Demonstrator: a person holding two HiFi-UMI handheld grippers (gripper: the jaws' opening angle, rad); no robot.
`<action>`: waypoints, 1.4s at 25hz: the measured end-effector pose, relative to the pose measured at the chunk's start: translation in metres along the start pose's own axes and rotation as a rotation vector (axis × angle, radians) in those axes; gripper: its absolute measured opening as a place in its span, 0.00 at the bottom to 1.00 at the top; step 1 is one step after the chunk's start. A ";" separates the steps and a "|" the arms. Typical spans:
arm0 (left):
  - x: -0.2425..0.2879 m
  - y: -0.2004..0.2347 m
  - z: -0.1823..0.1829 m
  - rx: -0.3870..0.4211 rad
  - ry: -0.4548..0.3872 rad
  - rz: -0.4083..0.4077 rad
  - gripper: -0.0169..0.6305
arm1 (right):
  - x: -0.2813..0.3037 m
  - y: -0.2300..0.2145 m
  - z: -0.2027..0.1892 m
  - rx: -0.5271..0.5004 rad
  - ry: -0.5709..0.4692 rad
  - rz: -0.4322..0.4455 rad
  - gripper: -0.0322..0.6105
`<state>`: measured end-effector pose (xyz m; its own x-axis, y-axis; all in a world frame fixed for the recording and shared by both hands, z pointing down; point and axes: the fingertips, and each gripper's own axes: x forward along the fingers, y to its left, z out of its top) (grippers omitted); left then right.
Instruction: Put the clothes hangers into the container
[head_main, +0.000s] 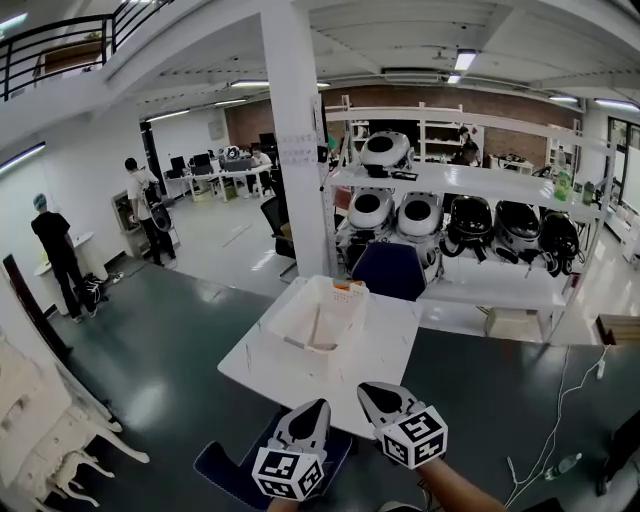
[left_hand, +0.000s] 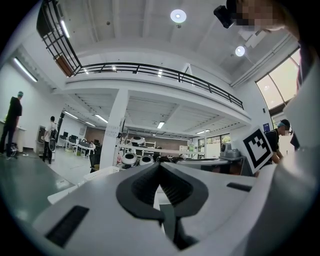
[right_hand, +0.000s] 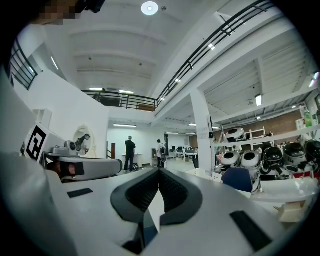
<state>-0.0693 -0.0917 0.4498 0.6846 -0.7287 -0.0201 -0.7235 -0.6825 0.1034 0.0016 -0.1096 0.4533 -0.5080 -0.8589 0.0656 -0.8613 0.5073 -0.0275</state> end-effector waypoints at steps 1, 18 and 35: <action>0.001 0.001 0.001 0.002 -0.005 0.007 0.03 | 0.001 0.000 0.000 -0.001 0.000 0.003 0.08; 0.022 -0.015 0.008 0.004 -0.016 0.061 0.03 | -0.015 -0.017 0.018 -0.016 -0.029 0.037 0.08; 0.029 -0.031 0.007 -0.004 -0.011 0.063 0.03 | -0.027 -0.030 0.018 -0.021 -0.027 0.033 0.08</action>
<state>-0.0278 -0.0922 0.4396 0.6366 -0.7708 -0.0244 -0.7647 -0.6350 0.1093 0.0415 -0.1028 0.4339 -0.5362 -0.8432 0.0379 -0.8440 0.5363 -0.0086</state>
